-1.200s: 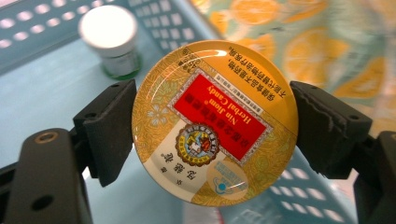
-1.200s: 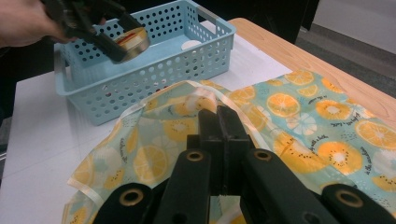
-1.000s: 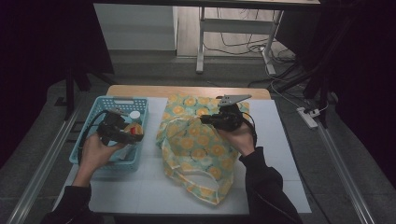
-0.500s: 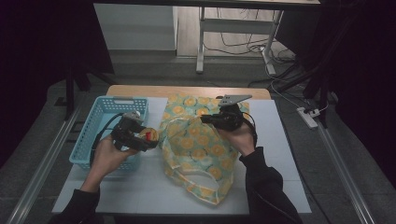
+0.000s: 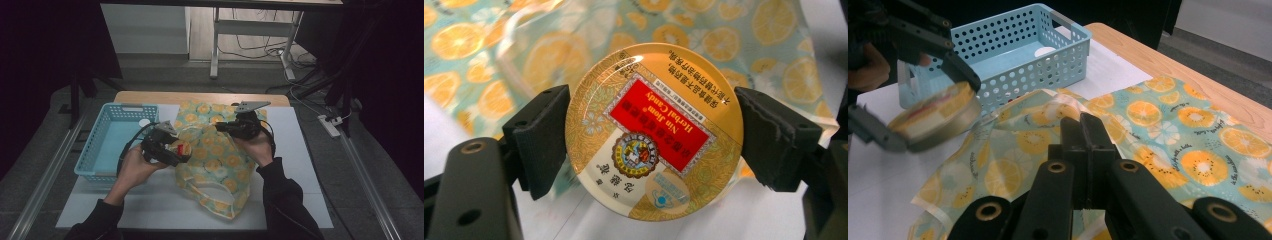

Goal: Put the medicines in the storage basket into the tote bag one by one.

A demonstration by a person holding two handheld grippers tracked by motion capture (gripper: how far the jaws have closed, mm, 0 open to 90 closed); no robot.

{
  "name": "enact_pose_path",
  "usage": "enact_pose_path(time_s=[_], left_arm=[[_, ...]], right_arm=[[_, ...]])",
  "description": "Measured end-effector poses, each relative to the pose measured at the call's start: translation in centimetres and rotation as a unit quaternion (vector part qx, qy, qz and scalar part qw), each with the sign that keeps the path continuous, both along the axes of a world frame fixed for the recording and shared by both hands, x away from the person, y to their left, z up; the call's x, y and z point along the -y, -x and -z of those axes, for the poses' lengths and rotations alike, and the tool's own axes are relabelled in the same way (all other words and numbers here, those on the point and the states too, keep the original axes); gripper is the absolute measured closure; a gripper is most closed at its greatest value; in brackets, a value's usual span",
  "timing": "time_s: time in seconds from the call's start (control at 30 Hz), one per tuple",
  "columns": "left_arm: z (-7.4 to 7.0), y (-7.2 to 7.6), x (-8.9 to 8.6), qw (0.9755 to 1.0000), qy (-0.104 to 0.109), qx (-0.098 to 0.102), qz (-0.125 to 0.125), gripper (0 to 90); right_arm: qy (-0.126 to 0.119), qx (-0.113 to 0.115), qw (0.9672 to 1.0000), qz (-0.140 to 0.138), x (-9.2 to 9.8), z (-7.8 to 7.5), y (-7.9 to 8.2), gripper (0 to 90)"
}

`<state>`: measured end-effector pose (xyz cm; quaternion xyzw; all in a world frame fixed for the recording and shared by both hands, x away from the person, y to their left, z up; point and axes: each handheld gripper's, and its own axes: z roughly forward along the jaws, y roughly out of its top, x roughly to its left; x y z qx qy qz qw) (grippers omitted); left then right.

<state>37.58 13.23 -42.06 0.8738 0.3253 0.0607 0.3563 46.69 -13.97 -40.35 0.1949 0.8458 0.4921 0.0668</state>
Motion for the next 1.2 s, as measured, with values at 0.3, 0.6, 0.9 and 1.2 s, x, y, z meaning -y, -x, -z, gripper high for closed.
enact_pose_path(time_s=[0.3, 0.6, 0.9, 1.2], left_arm=[[0.6, -1.1, 2.7, 0.9997, 0.004, -0.005, 0.024, 20.1], [1.4, -2.6, 5.5, 0.9989, -0.002, -0.010, 0.046, 20.1], [3.0, -4.1, 7.6, 0.9984, -0.006, -0.003, 0.057, 20.1], [4.6, -5.5, 8.9, 0.9982, -0.029, 0.008, 0.051, 20.1]], right_arm=[[-0.002, -0.001, 1.0000, 0.007, 0.2, 0.1, -0.3, 90.0], [-0.005, 0.000, 0.9999, 0.012, 0.5, 0.1, -0.5, 90.0], [-0.006, 0.004, 0.9998, 0.017, 0.7, 0.1, -0.5, 90.0], [-0.005, 0.005, 0.9996, 0.026, 1.0, 0.2, -0.9, 90.0]])
